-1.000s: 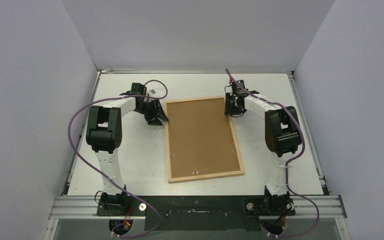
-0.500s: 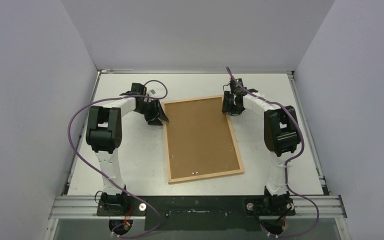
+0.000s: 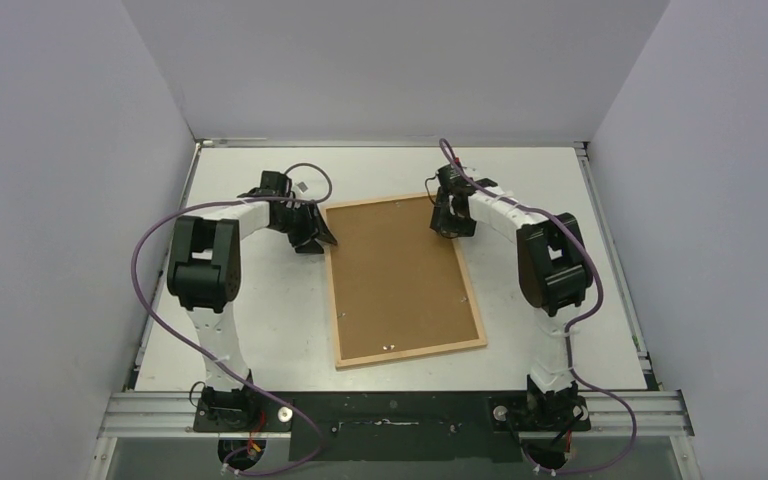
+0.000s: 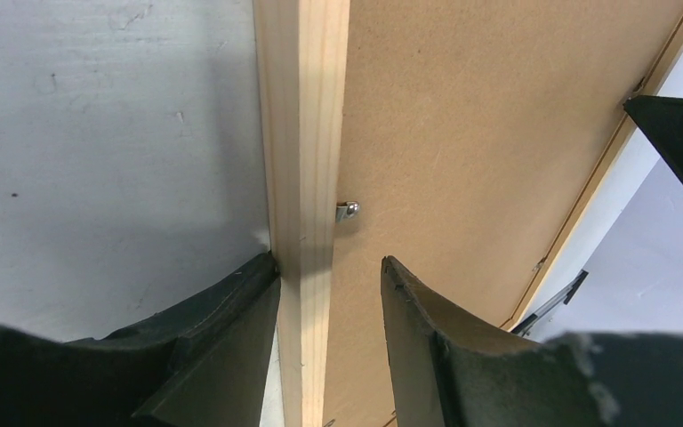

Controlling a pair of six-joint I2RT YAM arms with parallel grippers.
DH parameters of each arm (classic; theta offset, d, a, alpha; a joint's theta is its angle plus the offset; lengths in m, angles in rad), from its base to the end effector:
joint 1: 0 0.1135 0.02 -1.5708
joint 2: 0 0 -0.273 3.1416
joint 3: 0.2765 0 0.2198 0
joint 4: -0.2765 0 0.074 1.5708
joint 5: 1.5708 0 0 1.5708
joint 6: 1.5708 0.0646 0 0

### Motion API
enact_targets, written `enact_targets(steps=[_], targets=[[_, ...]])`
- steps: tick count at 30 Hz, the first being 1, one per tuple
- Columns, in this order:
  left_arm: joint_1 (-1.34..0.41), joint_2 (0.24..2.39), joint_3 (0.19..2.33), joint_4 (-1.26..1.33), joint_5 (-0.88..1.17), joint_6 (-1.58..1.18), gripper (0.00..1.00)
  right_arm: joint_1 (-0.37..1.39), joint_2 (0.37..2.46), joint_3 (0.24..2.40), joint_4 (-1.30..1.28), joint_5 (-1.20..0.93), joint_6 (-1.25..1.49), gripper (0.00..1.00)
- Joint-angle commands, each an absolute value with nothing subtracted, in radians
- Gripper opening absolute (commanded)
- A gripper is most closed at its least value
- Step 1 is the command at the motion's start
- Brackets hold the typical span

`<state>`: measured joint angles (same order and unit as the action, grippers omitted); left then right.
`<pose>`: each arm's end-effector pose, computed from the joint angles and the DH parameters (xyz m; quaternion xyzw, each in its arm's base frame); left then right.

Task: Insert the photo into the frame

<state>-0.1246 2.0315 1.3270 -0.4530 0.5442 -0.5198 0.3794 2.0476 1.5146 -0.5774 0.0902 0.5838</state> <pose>0.3861 -0.0821 0.1484 -0.1310 0.9352 -0.3121 0.1042 0.3917 0.1499 0.1764 0.1095 0.9665 0.0667 0.2223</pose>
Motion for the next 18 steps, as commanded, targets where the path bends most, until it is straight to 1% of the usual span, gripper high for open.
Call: enact_targets(steps=[1,8,12,15,18], targets=[[-0.123,1.993,1.290,-0.415,0.476,-0.539,0.45,0.415,2.052,1.546,-0.561,0.169,0.663,0.51],[-0.124,1.982,1.260,-0.402,0.457,-0.549,0.45,0.428,2.065,1.548,-0.521,0.225,0.702,0.50],[-0.124,1.985,1.258,-0.405,0.455,-0.549,0.45,0.427,2.086,1.575,-0.513,0.230,0.712,0.44],[-0.124,1.989,1.258,-0.406,0.461,-0.551,0.45,0.428,2.091,1.569,-0.501,0.226,0.728,0.37],[-0.124,1.991,1.254,-0.405,0.463,-0.551,0.45,0.428,2.090,1.555,-0.484,0.220,0.735,0.34]])
